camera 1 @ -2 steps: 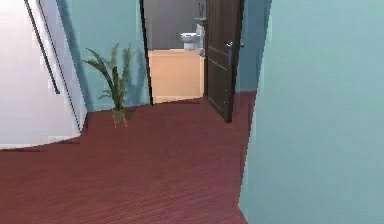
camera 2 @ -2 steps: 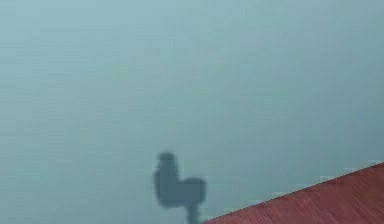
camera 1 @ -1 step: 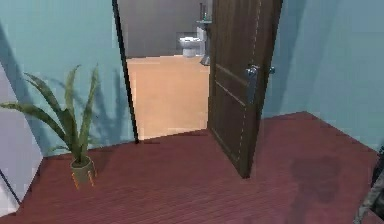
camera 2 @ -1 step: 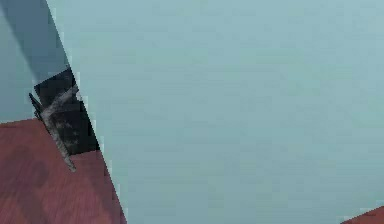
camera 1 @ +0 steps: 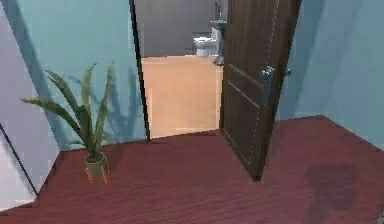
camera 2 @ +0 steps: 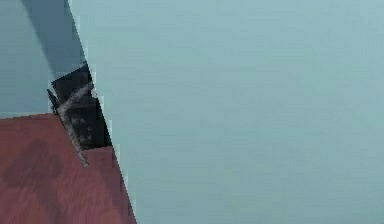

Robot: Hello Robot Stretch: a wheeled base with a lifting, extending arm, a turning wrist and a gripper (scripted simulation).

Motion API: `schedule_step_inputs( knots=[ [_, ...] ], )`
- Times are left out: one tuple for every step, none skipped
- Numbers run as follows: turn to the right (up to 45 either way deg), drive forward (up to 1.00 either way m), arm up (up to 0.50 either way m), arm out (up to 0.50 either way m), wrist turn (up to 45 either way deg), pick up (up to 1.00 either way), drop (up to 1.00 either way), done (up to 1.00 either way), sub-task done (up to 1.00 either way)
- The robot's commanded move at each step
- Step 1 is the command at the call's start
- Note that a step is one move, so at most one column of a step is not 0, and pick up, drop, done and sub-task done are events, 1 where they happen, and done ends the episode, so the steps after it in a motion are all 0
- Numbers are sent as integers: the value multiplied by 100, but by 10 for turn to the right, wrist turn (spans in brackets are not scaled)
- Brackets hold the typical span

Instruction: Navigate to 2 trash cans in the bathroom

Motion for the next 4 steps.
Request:
schedule_step_inputs(
  knots=[
    [0, 100, 0, 0, 0, 0, 0, 0, 0],
    [0, 95, 0, 0, 0, 0, 0, 0, 0],
    [-390, 0, 0, 0, 0, 0, 0, 0, 0],
    [0, 65, 0, 0, 0, 0, 0, 0, 0]
  ],
)
